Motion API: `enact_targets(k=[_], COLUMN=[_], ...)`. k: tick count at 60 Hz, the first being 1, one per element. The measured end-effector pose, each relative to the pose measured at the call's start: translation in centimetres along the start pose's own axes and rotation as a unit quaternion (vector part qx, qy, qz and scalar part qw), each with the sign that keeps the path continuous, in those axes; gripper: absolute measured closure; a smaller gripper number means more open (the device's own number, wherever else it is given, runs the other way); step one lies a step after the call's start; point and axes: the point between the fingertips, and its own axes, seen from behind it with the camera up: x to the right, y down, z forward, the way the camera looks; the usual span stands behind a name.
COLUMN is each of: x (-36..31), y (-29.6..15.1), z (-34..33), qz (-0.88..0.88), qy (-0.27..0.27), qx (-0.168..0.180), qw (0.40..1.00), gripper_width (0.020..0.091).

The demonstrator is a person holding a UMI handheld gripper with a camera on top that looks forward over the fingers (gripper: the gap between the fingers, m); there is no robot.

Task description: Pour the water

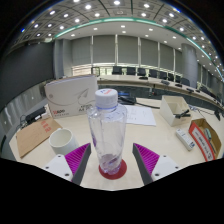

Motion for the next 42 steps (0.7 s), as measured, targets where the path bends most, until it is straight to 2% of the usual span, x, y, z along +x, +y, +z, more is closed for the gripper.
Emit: enact_targets(k=[6, 11, 16, 30, 42], x=[-0.3, -1.0, -2.9, -8.1, -9.9], y=[-0.3, -0.1, -0.1, 0.1, -0.1], z=[-3.6, -7.0, -10.4, -18.8, -21.6], qz=[0.003, 0.009, 0.021, 0.026, -0.002], qy=[0.023, 0.051, 0.056, 0.089, 0.107], qx=[-0.019, -0.05, -0.07, -0.073, -0.06], qw=[1.0, 0.997, 0.996, 0.993, 0.992], gripper_width=[0.0246, 0.0244, 0.0244, 0.0242, 0.0244])
